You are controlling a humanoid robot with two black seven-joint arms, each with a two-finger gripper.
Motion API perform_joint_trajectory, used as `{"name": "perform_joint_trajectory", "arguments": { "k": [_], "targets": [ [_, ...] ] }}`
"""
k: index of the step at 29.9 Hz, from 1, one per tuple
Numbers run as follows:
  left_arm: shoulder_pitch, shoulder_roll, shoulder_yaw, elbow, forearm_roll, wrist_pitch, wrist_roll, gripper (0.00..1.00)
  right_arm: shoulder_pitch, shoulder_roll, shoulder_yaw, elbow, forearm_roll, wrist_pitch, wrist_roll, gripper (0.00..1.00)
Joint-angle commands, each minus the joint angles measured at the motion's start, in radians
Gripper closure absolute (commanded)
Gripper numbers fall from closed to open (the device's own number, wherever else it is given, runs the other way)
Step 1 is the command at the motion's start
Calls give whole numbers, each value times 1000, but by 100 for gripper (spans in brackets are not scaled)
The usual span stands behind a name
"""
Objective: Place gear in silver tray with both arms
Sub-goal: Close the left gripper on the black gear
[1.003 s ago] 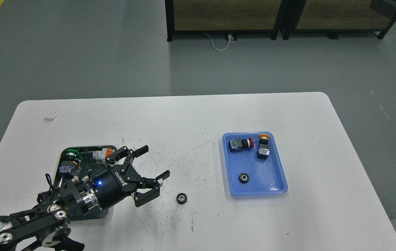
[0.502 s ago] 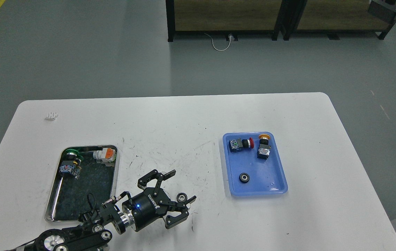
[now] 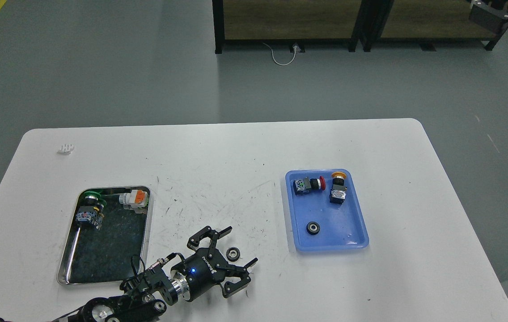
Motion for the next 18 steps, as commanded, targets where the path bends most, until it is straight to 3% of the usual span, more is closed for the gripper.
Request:
{"name": "perform_joint_trajectory", "arguments": {
  "k": [1,18],
  "targets": [
    [3,-1,2,8,0,-2,-6,1,-2,3,0,-3,0,2,0,2],
    [29,7,2,17,-43,-9,-16,8,-4,5,0,-8,-3,0,0,2]
  ]
}}
